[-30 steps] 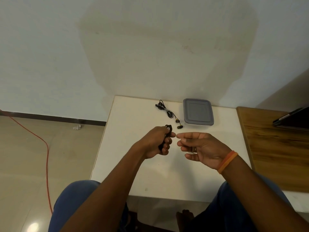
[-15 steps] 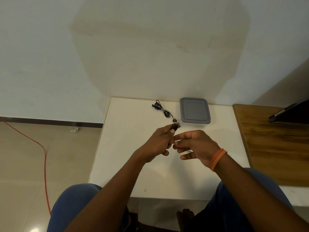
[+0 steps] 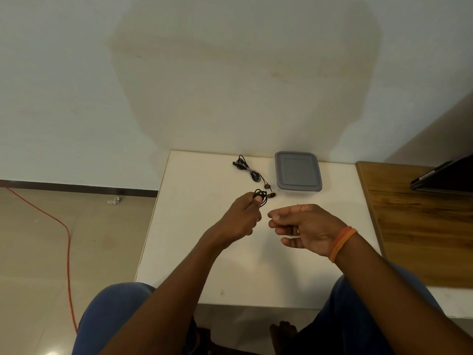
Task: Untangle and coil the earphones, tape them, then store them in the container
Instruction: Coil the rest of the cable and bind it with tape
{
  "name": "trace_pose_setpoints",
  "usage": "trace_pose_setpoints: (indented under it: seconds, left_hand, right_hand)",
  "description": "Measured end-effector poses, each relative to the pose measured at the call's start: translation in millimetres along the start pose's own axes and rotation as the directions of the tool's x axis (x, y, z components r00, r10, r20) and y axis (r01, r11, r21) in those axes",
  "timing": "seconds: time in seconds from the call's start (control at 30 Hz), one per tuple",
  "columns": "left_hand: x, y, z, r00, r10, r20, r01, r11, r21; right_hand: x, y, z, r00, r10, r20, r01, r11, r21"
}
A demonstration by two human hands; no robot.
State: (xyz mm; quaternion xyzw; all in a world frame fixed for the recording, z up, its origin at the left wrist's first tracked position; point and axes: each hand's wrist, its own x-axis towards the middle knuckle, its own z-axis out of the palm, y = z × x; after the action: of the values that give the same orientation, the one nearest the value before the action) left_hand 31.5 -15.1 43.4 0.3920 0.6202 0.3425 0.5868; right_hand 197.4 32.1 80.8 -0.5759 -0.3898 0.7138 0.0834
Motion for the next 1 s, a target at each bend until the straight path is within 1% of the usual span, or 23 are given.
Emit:
trace_pose_setpoints:
  seconds: [0.13,0.2,0.3,0.47,0.7,0.8,0.9,1.0]
  left_hand:
    - [0,-1,6,1.000,0.002,0.015,-0.001,1.000,-0.027]
    - [-1,0,6,1.000,0.019,0.006,-0.019,0.999,-0.036]
    - [-3,3,7,0.998,0.057,-0.007,-0.057,0.996,-0.071]
    - [-5,5,9,0.988,0.156,-0.003,-0.155,0.987,0.048]
    - [-1,-7,12,0.982,0.187,0.022,-0.188,0.971,0.149]
    - [-2,-2,10,0.985,0.171,0.007,-0.171,0.980,0.104]
    - [-2,2,8,0.992,0.129,-0.004,-0.129,0.991,-0.038]
    - [0,1,6,0.994,0.107,0.001,-0.105,0.985,-0.139]
  right_hand:
    - [1,2,8,0.998,-0.051,-0.022,0.050,0.998,-0.035]
    - [1,3,12,0.997,-0.075,-0.010,0.075,0.997,-0.025]
    - [1,3,15,0.993,-0.112,-0.033,0.112,0.994,-0.011]
    - [0,4,18,0.994,-0.102,-0.033,0.103,0.994,0.032]
    - [2,10,26,0.998,-0.041,0.038,0.031,0.969,0.245]
    - [2,11,29,0.998,-0.035,0.059,0.014,0.944,0.329]
    - [1,9,30,0.995,-0.049,0.086,0.011,0.921,0.389]
    - [1,8,28,0.993,-0.067,0.099,0.027,0.932,0.361]
